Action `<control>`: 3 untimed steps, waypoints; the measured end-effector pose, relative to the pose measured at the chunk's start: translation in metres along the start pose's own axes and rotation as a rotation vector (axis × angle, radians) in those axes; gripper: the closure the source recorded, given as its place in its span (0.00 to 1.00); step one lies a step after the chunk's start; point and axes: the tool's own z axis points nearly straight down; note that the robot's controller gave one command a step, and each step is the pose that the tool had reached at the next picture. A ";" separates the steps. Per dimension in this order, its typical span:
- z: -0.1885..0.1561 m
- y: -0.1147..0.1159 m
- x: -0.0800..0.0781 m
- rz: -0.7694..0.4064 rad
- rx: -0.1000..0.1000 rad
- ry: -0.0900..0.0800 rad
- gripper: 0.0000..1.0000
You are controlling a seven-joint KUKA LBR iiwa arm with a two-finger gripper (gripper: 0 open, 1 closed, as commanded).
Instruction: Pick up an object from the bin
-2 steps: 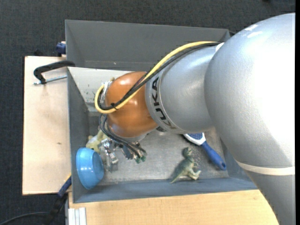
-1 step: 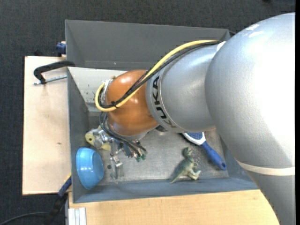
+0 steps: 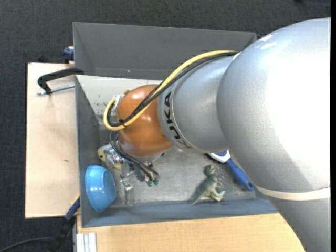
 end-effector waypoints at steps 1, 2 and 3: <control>0.000 -0.001 0.000 0.001 0.000 -0.001 1.00; -0.052 -0.031 -0.010 0.350 0.000 -0.008 1.00; -0.063 -0.038 -0.058 0.665 -0.001 -0.007 1.00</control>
Offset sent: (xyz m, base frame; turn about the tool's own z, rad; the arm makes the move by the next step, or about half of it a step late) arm 0.0000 0.0000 0.0000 0.0000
